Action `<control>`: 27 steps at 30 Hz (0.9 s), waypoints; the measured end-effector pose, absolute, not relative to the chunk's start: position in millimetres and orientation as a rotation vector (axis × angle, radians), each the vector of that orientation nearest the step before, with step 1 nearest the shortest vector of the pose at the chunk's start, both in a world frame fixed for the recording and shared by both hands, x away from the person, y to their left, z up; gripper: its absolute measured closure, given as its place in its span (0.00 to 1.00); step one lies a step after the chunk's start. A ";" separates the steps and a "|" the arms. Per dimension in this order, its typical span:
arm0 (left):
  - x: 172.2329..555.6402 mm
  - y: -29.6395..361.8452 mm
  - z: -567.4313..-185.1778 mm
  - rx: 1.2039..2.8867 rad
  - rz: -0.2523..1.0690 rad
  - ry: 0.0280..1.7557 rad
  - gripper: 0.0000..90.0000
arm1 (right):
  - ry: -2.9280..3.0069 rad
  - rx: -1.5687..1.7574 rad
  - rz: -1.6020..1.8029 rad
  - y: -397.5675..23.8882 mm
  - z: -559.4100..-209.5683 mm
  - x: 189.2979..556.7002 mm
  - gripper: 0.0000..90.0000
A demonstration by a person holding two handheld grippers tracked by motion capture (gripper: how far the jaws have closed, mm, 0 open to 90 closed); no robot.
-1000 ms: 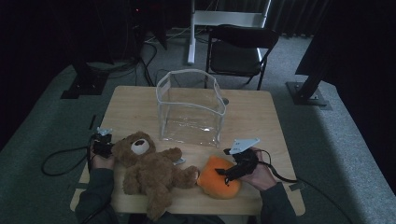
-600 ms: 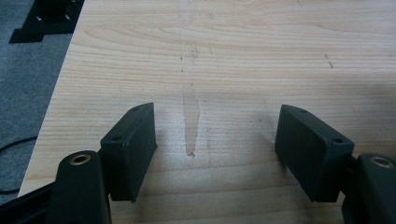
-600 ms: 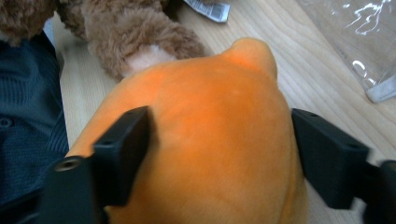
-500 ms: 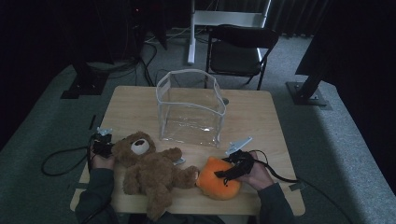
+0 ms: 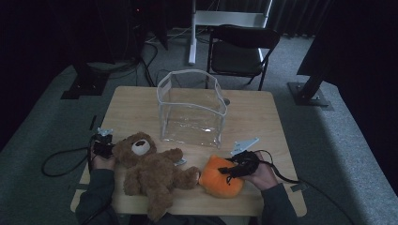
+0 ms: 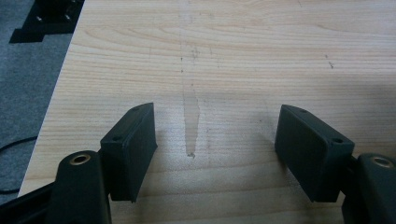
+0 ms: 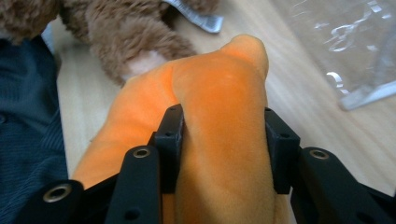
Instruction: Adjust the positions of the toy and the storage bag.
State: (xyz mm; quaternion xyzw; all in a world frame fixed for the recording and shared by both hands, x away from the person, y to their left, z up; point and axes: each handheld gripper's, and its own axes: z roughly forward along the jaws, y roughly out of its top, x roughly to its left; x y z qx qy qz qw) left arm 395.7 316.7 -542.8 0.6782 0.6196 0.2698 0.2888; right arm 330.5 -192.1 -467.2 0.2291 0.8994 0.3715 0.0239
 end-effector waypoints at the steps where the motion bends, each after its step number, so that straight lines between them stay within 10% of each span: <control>1: 395.7 316.7 -542.9 1.810 0.720 1.654 0.33 | 2.769 0.715 1.148 -194.8 -465.8 330.8 0.65; 27: 395.6 316.3 -542.7 1.809 0.720 1.659 0.33 | 2.406 1.052 1.102 -257.1 -454.5 359.1 0.65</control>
